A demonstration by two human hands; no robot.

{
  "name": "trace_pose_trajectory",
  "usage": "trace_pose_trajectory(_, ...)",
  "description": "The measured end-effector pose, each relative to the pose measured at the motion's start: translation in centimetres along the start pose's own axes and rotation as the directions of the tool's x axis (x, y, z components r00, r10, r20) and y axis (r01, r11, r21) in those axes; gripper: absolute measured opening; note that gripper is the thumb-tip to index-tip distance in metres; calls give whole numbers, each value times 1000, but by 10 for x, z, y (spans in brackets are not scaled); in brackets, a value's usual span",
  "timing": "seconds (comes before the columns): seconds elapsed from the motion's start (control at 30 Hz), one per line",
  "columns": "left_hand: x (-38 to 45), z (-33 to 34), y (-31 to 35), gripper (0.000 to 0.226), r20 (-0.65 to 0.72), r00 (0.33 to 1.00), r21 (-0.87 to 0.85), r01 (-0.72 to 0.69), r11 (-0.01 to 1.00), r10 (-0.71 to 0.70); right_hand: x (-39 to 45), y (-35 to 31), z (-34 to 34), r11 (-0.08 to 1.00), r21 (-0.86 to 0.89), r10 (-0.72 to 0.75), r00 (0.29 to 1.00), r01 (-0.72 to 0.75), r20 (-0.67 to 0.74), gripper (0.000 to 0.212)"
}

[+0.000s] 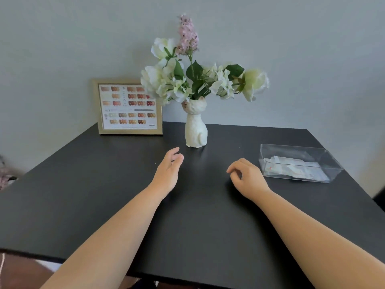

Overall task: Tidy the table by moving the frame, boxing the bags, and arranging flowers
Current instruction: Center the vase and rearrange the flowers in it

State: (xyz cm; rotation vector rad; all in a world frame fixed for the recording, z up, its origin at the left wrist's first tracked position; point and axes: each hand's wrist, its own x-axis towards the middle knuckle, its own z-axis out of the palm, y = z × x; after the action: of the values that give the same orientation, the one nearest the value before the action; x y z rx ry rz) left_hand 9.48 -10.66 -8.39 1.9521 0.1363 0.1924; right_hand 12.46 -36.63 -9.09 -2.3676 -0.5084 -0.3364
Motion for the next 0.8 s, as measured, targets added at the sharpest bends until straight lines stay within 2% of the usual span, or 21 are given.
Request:
trace_pose_trajectory(0.1,19,-7,-4,50,56,998,52,-31,998,28,37,-10,20,961,189,207,978,-202,-9,22)
trace_pose_trajectory(0.2,49,-15,-11,50,93,995,95,-55,994,46,70,-17,43,901,312,322,947,-301,-16,17)
trace_pose_trajectory(0.47,131,-31,-24,53,168,984,161,-79,984,51,129,-22,81,870,343,405,911,-355,-83,22)
trace_pose_trajectory(0.8,156,-8,-14,56,249,962,136,-151,979,113,134,-23,94,882,315,404,907,-351,-118,27)
